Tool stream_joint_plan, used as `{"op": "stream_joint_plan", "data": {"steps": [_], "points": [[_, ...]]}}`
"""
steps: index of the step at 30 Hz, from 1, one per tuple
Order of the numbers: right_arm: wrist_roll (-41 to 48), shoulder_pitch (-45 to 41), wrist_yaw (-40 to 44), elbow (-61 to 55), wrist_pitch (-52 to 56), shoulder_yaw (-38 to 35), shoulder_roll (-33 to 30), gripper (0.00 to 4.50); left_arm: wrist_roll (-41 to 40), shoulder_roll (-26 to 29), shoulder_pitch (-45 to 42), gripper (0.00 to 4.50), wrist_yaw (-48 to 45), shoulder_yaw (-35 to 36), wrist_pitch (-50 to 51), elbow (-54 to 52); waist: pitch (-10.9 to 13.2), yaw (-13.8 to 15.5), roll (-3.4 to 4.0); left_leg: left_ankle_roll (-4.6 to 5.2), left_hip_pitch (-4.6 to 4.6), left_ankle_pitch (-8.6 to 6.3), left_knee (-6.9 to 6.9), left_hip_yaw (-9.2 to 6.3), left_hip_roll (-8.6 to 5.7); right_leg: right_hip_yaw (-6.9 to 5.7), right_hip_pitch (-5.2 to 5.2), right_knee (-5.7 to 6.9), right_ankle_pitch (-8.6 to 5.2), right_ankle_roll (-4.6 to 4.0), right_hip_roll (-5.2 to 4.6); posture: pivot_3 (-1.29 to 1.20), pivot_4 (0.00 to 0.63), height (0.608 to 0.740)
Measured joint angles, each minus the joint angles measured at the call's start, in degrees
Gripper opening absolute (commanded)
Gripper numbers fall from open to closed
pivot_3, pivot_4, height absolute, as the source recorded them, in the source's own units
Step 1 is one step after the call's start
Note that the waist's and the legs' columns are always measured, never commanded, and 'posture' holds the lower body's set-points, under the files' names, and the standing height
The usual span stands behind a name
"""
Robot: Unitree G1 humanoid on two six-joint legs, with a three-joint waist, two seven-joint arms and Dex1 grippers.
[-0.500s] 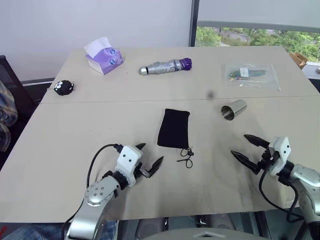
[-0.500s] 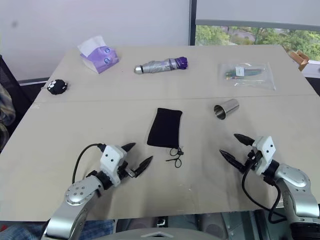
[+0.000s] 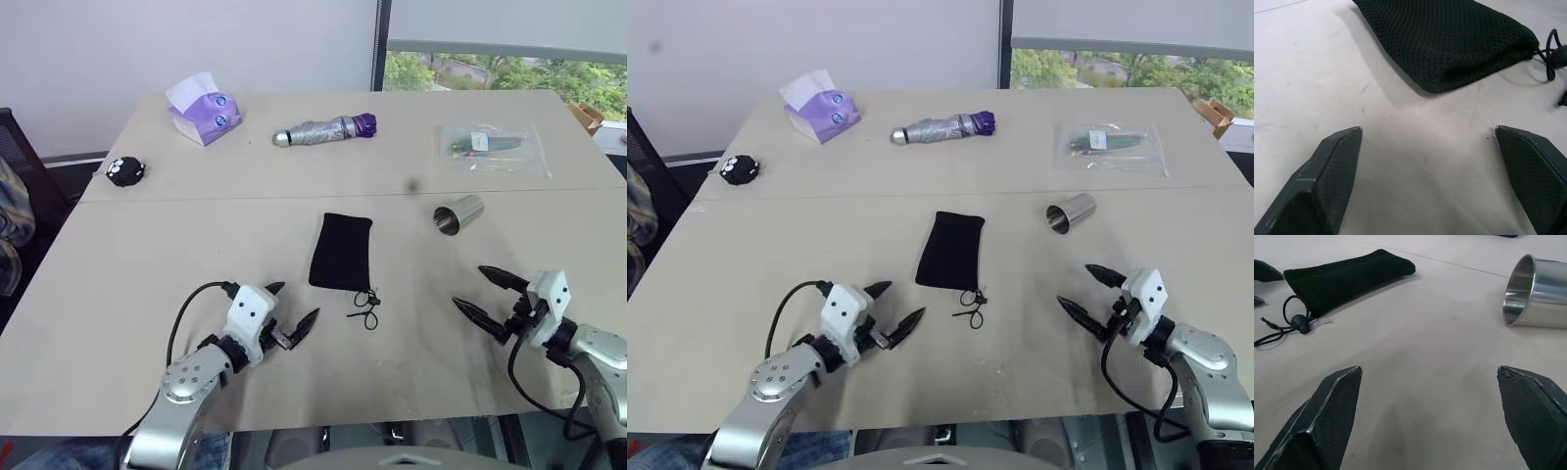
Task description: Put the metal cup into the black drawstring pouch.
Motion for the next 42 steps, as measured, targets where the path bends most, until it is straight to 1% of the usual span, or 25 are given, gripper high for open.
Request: {"op": "stream_joint_plan", "data": {"steps": [5,10,15,18,21,26,28,37,42], "points": [[-0.3,1.0,-1.8,-1.9,0.0,0.0,0.9,4.48,-0.1,1.3,-1.0,4.50,-1.6,0.3,0.9,0.1,0.0,0.0,0.00,0.00,0.00,0.00,0.00,0.00,0.00,0.00,0.00,0.00,0.00,0.00,0.00,0.00,0.150,0.740],[-1.3,6.4,-2.2,-6.4,-1.2,0.5,1.6,4.48,0.0,2.9,-5.6,4.50,-4.1,0.2,1.5,1.7,0.0,0.2,-0.02,0.00,-0.09,0.00,0.00,-0.08,-0.01,-0.12,0.00,-0.04,0.00,0.00,-0.01,0.00,0.150,0.740],[-1.2,14.3,-2.1,-16.7,0.1,1.8,0.5,4.48,0.8,3.9,-11.3,4.50,-7.1,-2.3,1.3,5.0,0.0,0.1,-0.03,0.00,-0.09,0.00,0.00,-0.07,-0.01,-0.12,-0.01,-0.05,-0.01,0.01,-0.02,0.00,0.150,0.740],[-0.9,18.2,-2.6,-23.1,2.0,3.2,0.1,4.48,1.2,4.5,-12.9,4.50,-8.7,-3.6,0.7,6.8,0.0,0.0,-0.04,-0.01,-0.09,0.00,-0.01,-0.07,0.02,-0.12,-0.01,-0.05,-0.01,0.01,-0.01,0.00,0.150,0.740],[-0.3,21.0,-4.9,-29.1,4.5,3.5,0.2,4.48,1.2,4.3,-15.6,4.50,-9.8,-4.4,0.5,8.7,0.0,0.1,-0.09,-0.01,-0.08,0.00,0.01,-0.07,0.04,-0.14,-0.01,-0.05,-0.11,0.18,-0.06,0.00,0.150,0.740],[-0.3,22.2,-7.8,-33.3,6.2,4.5,0.7,4.48,1.2,4.1,-19.1,4.50,-10.9,-4.5,-0.6,10.9,-0.1,0.1,-0.18,-0.01,-0.09,0.00,0.02,-0.07,0.03,-0.16,-0.01,-0.06,-0.11,0.18,-0.09,0.00,0.150,0.740],[-0.4,22.4,-8.9,-33.9,6.5,4.5,0.9,4.48,1.2,4.4,-19.6,4.50,-11.9,-4.7,-1.2,12.0,-0.1,0.1,-0.18,-0.01,-0.10,0.00,0.00,-0.07,0.03,-0.18,-0.02,-0.07,-0.01,0.01,-0.09,0.00,0.150,0.740],[-1.0,21.7,-10.9,-34.1,6.6,4.6,1.1,4.48,2.4,5.3,-21.1,4.50,-14.1,-5.4,-4.8,16.8,-0.1,0.1,-0.19,-0.01,-0.14,0.00,0.00,-0.09,0.02,-0.22,-0.02,-0.10,-0.03,0.04,-0.09,0.00,0.150,0.740],[-0.9,21.3,-10.9,-34.1,6.7,4.4,0.7,4.48,2.3,4.2,-22.8,4.50,-13.7,-5.3,-5.5,18.3,-0.1,0.1,-0.20,-0.01,-0.15,0.00,0.01,-0.09,0.01,-0.23,-0.01,-0.10,-0.01,0.02,-0.08,0.00,0.150,0.740]]}}
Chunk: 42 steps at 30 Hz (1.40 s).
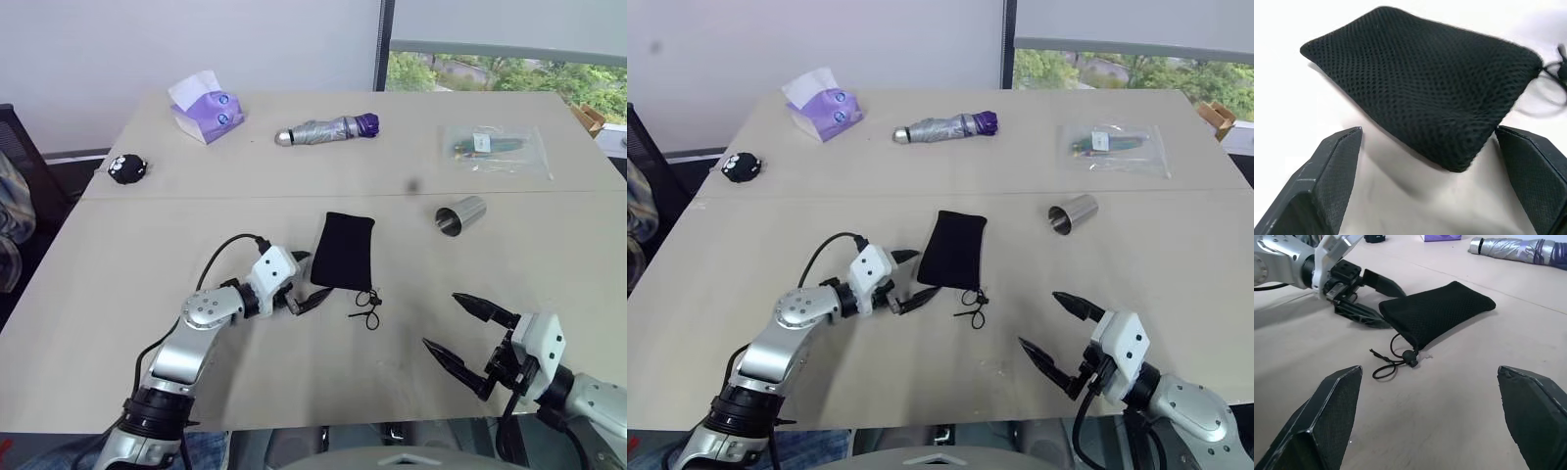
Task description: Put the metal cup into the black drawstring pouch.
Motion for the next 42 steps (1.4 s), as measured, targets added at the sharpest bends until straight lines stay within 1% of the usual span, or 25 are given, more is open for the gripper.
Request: {"op": "stream_joint_plan", "data": {"steps": [1,4,6,7,8,9,10,12,18,21,24,27,30,31,34,38,40,41,42], "points": [[0.0,0.0,0.0,0.0,0.0,0.0,0.0,4.48,0.0,-0.1,0.0,4.50,0.0,0.0,0.0,0.0,0.0,0.0,0.00,0.00,-0.01,0.00,0.00,0.00,0.00,0.00,0.00,0.00,0.00,0.00,0.00,0.00,0.150,0.740],[0.2,0.0,0.0,0.0,0.2,0.0,-0.1,4.50,-0.1,-0.2,0.3,3.73,0.0,0.0,-0.3,0.0,0.0,0.0,0.00,0.00,-0.01,0.00,-0.01,-0.02,0.00,-0.02,0.00,0.00,0.00,0.00,0.01,0.00,0.150,0.740],[0.3,0.0,-0.1,0.0,0.7,0.0,-0.1,4.50,-0.1,-0.2,0.6,2.78,-0.2,0.0,-0.8,0.0,0.0,0.0,0.00,0.00,-0.01,0.00,-0.01,-0.02,0.00,-0.02,0.00,0.00,0.00,0.00,0.01,0.00,0.150,0.740],[0.3,-0.1,-0.2,0.0,0.8,0.0,-0.1,4.50,-0.1,-0.2,0.7,2.19,-0.3,0.0,-1.1,0.0,0.0,0.0,0.00,0.00,-0.01,0.00,-0.01,-0.02,0.00,-0.02,0.00,0.00,0.00,0.01,0.01,0.00,0.150,0.740],[0.3,-0.1,-0.2,0.0,0.9,0.0,-0.1,4.50,-0.1,-0.2,0.7,1.91,-0.3,0.0,-1.3,0.0,0.0,0.0,0.00,0.00,-0.01,0.00,0.00,-0.02,0.00,-0.01,0.00,0.00,-0.01,0.01,0.01,0.00,0.150,0.740],[0.4,-0.1,-0.3,0.0,1.0,0.0,-0.1,4.50,-0.1,-0.3,0.9,1.41,-0.3,0.0,-1.5,0.0,0.0,0.0,0.00,0.00,-0.01,0.00,0.00,-0.01,0.00,-0.01,0.00,0.00,-0.01,0.01,0.00,0.00,0.150,0.740],[0.4,-0.1,-0.4,0.0,1.1,0.0,-0.1,4.50,-0.1,-0.5,1.0,1.05,-0.3,0.0,-1.7,0.0,0.0,0.0,0.00,0.00,-0.01,0.00,0.01,-0.01,0.00,-0.01,0.00,0.00,-0.01,0.01,0.00,0.00,0.150,0.740],[0.4,-0.1,-0.6,0.0,1.4,0.0,-0.2,4.50,-0.1,-0.6,1.2,0.02,-0.4,0.0,-2.1,0.2,0.0,0.0,0.00,0.00,-0.01,0.00,0.01,-0.01,0.00,-0.01,0.00,0.00,-0.01,0.01,0.00,0.00,0.150,0.740],[0.5,-2.7,-2.1,0.1,2.6,0.0,0.1,4.50,-0.1,-0.8,1.1,0.02,-0.3,0.0,-3.1,1.0,0.0,-0.1,-0.01,0.00,0.00,0.00,0.01,0.00,-0.01,0.00,0.00,0.00,0.00,0.00,0.01,0.00,0.150,0.740],[-3.1,-7.0,-7.1,1.7,3.7,0.1,2.2,4.50,-0.1,-1.0,0.9,0.02,-0.2,0.1,-3.3,1.6,0.0,0.0,-0.04,0.00,0.00,0.00,0.02,-0.01,-0.02,-0.01,0.00,0.01,0.00,0.00,0.02,0.00,0.150,0.740],[-9.5,-14.1,-15.8,5.4,6.9,0.5,5.6,4.50,-0.5,-2.6,-0.3,0.02,1.0,0.5,-2.3,1.8,0.0,0.0,-0.04,0.00,-0.01,0.01,0.06,0.01,-0.06,0.01,0.00,0.05,0.01,0.00,0.01,0.00,0.150,0.740],[-14.3,-20.1,-22.8,8.1,11.6,2.6,9.4,4.50,-3.2,-5.9,-2.3,0.02,4.1,2.6,2.5,1.5,0.0,0.0,-0.07,0.00,-0.04,0.01,0.05,-0.08,-0.10,-0.03,-0.01,0.11,0.02,-0.02,0.04,0.00,0.150,0.740],[-19.3,-27.1,-30.0,12.4,16.0,5.1,14.1,4.50,-6.0,-9.5,-5.5,0.02,9.2,5.1,8.8,-0.4,0.0,-0.1,-0.07,-0.01,-0.06,0.01,0.05,-0.10,-0.19,-0.02,-0.01,0.14,0.04,0.01,0.07,0.00,0.150,0.740],[-20.0,-27.9,-30.8,13.3,16.2,5.4,14.5,4.50,-6.3,-10.1,-6.0,0.02,10.0,5.4,9.7,-0.7,0.0,-0.1,-0.07,-0.01,-0.07,0.01,0.04,-0.10,-0.20,-0.02,-0.01,0.13,0.10,0.12,0.08,0.00,0.150,0.740],[-24.4,-34.1,-37.3,20.4,17.0,5.7,18.6,4.50,-9.1,-14.2,-8.8,0.02,16.0,7.7,16.5,-3.4,0.0,-0.1,-0.08,-0.01,-0.10,0.02,0.05,-0.10,-0.24,0.01,-0.01,0.11,0.15,0.22,0.08,0.00,0.150,0.740],[-27.2,-38.3,-41.0,27.5,15.4,5.7,20.8,4.50,-11.8,-16.7,-10.8,0.02,21.0,9.7,22.9,-6.0,0.0,-0.2,-0.07,-0.01,-0.09,0.02,0.04,-0.10,-0.25,0.00,-0.01,0.12,0.16,0.23,0.11,0.00,0.150,0.740],[-27.7,-40.0,-42.6,30.5,14.4,5.4,21.8,3.95,-13.0,-17.8,-11.2,0.00,23.0,10.5,25.5,-6.8,0.0,-0.3,-0.07,-0.01,-0.09,0.02,0.03,-0.10,-0.25,0.00,-0.01,0.12,0.16,0.23,0.11,0.00,0.150,0.740],[-28.2,-40.8,-43.9,32.3,13.3,4.9,22.3,3.37,-13.6,-18.7,-11.6,0.00,24.5,11.1,27.4,-7.0,0.0,-0.4,-0.07,-0.02,-0.09,0.02,0.02,-0.11,-0.24,0.00,-0.01,0.12,0.16,0.24,0.13,0.00,0.150,0.740],[-28.4,-41.1,-44.3,32.8,13.1,4.7,22.3,3.23,-13.7,-18.9,-11.7,0.00,25.1,11.2,27.9,-7.0,0.0,-0.4,-0.07,-0.02,-0.09,0.02,0.02,-0.12,-0.24,-0.01,-0.01,0.12,0.16,0.24,0.13,0.00,0.150,0.740]]}}
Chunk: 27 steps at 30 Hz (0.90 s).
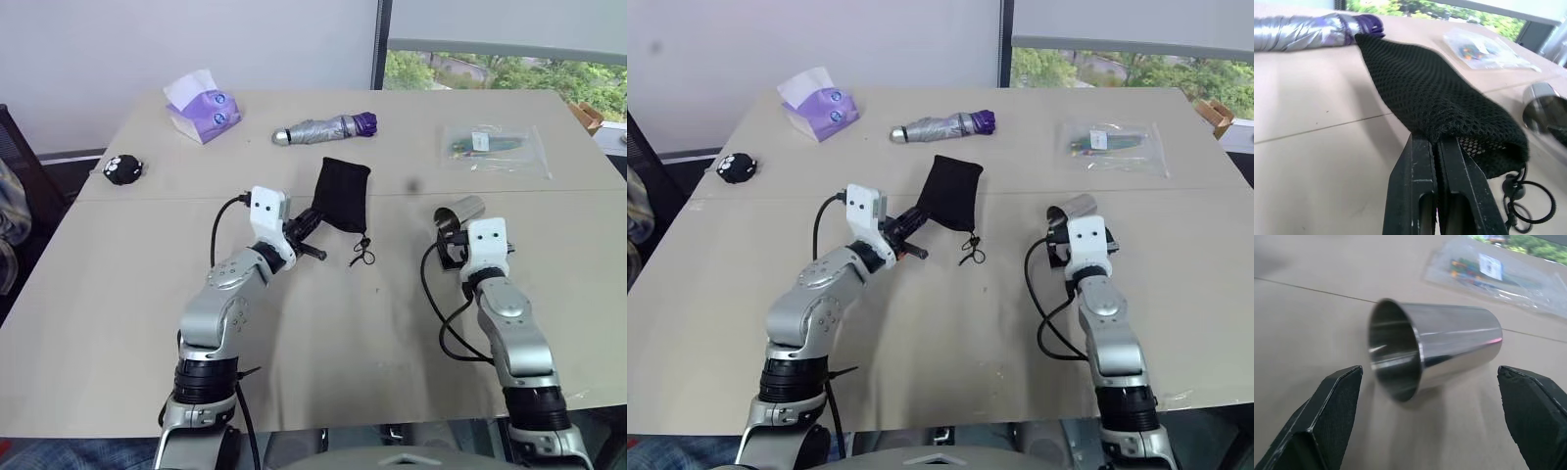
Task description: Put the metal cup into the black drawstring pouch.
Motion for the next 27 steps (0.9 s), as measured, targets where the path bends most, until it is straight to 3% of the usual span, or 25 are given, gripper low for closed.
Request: {"op": "stream_joint_plan", "data": {"steps": [6,7,8,13,17,21,27], "points": [[-0.9,-0.3,-3.0,0.3,-1.5,-2.3,0.5,0.63,-4.4,-3.1,-1.3,0.00,5.9,3.0,8.2,-2.5,0.0,-0.1,0.00,0.00,0.00,0.00,0.01,0.00,0.00,0.02,0.01,0.00,0.00,0.00,0.00,0.00,0.150,0.740],[-1.1,-0.2,-3.1,0.3,-1.5,-2.4,0.5,0.63,-4.5,-3.2,-1.3,0.00,6.2,3.0,8.7,-2.9,0.0,-0.2,0.00,0.00,0.01,0.00,0.00,-0.01,0.00,0.02,0.01,0.00,0.00,0.00,0.00,0.00,0.150,0.740],[-1.2,-0.2,-3.3,0.3,-1.7,-2.5,0.5,0.16,-4.8,-3.2,-1.3,0.00,6.6,3.0,9.5,-3.1,0.0,-0.2,0.00,0.00,0.02,0.00,0.00,-0.01,0.00,0.01,0.01,0.01,0.00,0.00,0.00,0.00,0.150,0.740],[0.3,0.9,-1.0,-0.8,-2.5,-2.5,0.5,0.16,-7.4,-4.7,-1.6,0.00,8.8,3.5,13.2,-4.4,0.0,-0.5,0.00,-0.01,0.02,0.00,0.00,-0.03,0.00,0.02,0.01,0.03,0.00,0.00,0.01,0.00,0.150,0.740],[15.8,4.3,14.4,-11.9,-2.7,-0.6,0.4,0.16,-9.3,-5.7,-3.8,0.00,10.0,4.5,15.3,-4.4,0.0,-1.0,0.00,0.00,0.00,0.00,-0.01,-0.15,0.02,-0.04,0.01,0.02,0.00,0.01,0.06,0.00,0.150,0.740],[30.0,6.7,24.3,-23.7,1.5,1.4,-1.1,0.16,-10.4,-6.0,-4.9,0.00,10.0,4.4,15.7,-4.2,0.0,-1.1,-0.01,0.00,0.01,0.00,-0.03,-0.22,0.02,-0.10,0.03,0.02,0.00,0.00,0.06,0.00,0.150,0.740],[34.3,8.5,28.7,-26.9,8.6,6.2,-7.6,0.16,-10.6,-5.8,-4.9,0.00,9.9,4.4,15.7,-2.8,0.0,-1.0,-0.03,0.00,0.02,0.00,0.01,-0.21,-0.02,-0.08,0.05,0.02,-0.03,-0.08,0.05,0.00,0.150,0.740]]}}
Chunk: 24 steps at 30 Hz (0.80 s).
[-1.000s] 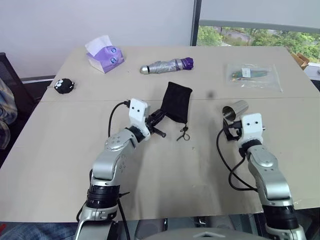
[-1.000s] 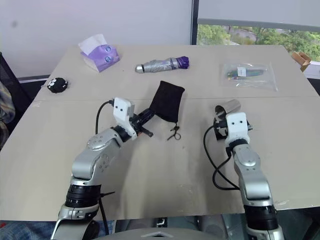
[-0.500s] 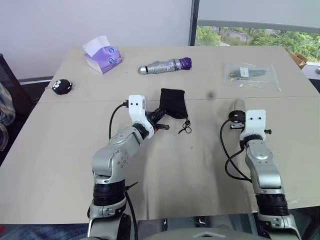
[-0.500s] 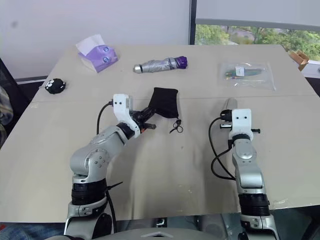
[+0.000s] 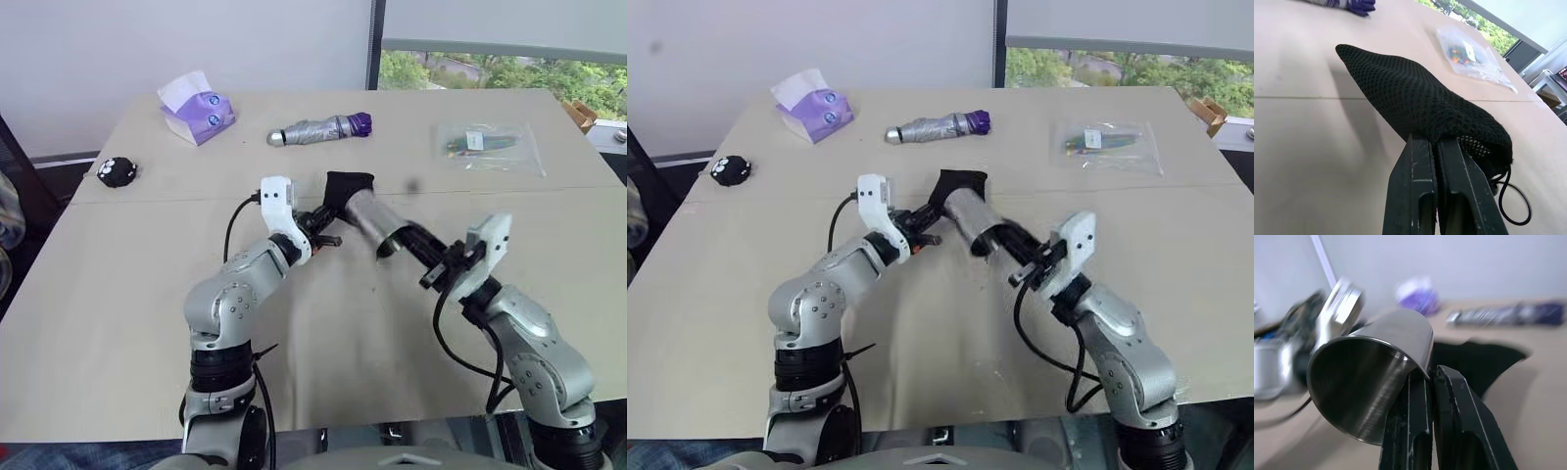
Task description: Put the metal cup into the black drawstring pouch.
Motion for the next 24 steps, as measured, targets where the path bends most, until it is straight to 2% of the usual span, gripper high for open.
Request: {"op": "stream_joint_plan", "data": {"steps": [5,16,24], "points": [[-4.8,-0.2,-1.5,3.8,0.1,3.4,-0.2,0.16,-0.4,0.2,0.0,0.00,-1.0,-0.6,0.0,0.0,0.0,0.1,-0.01,0.00,-0.02,0.00,-0.01,0.00,0.00,0.00,-0.01,0.00,0.02,0.05,0.01,0.00,0.150,0.740],[-6.0,-1.4,-4.3,5.7,0.2,2.3,1.1,0.16,1.3,4.9,3.8,0.00,-5.5,-6.5,-3.4,-0.8,0.0,0.1,-0.03,-0.01,-0.03,0.00,-0.02,0.00,0.00,0.00,-0.01,-0.04,0.00,0.01,0.00,0.00,0.150,0.740],[-7.9,-3.8,-7.0,7.9,0.1,0.8,2.8,0.16,1.8,4.8,3.8,0.00,-6.5,-7.6,-5.0,-0.8,0.0,0.1,-0.03,0.00,-0.04,0.00,-0.03,-0.01,0.01,-0.01,-0.02,-0.04,0.02,0.05,0.00,0.00,0.150,0.740]]}}
